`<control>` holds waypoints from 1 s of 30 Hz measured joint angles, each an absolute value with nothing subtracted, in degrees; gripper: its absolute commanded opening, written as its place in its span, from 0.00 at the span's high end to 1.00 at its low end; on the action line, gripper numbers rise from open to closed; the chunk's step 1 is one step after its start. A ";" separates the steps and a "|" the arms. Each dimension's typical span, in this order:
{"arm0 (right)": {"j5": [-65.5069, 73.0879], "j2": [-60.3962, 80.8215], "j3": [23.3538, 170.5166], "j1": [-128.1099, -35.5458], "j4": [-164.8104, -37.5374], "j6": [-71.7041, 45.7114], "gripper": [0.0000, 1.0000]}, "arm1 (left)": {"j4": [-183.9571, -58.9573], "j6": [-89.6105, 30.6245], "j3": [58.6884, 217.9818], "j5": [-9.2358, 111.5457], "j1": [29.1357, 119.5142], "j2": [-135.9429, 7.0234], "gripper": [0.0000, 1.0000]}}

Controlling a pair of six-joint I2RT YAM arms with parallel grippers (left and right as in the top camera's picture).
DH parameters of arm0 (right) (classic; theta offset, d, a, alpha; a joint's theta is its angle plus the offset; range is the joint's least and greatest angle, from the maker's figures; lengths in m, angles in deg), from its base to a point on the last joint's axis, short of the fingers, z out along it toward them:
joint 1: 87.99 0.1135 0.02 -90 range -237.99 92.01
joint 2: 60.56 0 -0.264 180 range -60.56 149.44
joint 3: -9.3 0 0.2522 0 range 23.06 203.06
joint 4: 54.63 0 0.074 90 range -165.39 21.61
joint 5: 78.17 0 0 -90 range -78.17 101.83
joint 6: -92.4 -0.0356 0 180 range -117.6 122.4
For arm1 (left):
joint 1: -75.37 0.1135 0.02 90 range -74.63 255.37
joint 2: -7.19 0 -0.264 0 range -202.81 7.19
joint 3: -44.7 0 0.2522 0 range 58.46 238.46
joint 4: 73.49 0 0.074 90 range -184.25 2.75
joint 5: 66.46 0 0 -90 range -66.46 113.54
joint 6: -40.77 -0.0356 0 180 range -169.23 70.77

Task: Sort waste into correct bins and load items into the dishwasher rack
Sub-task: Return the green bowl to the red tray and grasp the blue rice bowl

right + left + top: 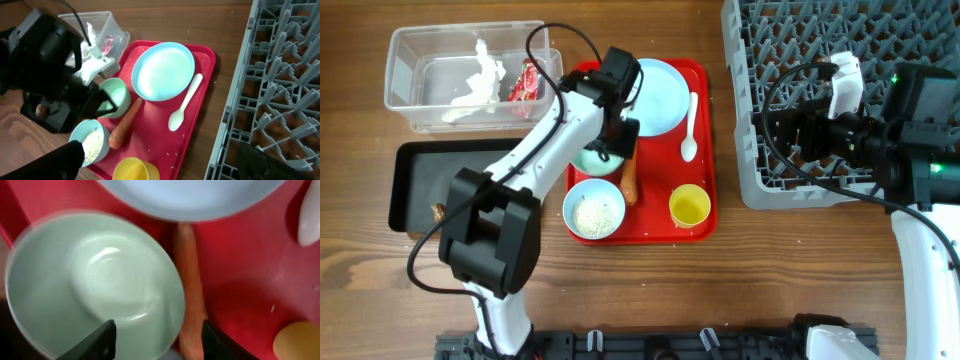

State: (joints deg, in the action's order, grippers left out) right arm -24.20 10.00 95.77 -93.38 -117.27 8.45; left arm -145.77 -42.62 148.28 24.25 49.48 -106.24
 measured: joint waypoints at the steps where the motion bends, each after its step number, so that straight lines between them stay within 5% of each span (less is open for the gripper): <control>1: -24.20 10.00 95.77 -93.38 -117.27 8.45 0.00 | -148.79 -42.40 149.18 24.25 49.44 -106.24 0.35; 4: -24.18 10.00 95.77 -93.38 -117.27 8.45 0.00 | -157.49 -42.14 152.78 25.17 49.42 -105.67 0.29; 10: -24.15 10.00 95.77 -93.38 -117.69 8.45 0.00 | -168.61 -41.37 155.86 31.40 45.55 -99.42 0.36; 22: -24.13 10.00 95.77 -93.38 -118.12 8.45 0.00 | -152.22 -39.21 131.73 26.17 39.08 -99.42 0.31; 27: -24.13 10.00 95.77 -93.38 -118.17 8.45 0.00 | -147.72 -37.50 130.23 23.27 40.26 -99.64 0.58; 30: -24.13 10.00 95.77 -93.38 -118.58 8.45 0.00 | -145.71 -36.78 130.23 23.40 40.61 -99.64 0.63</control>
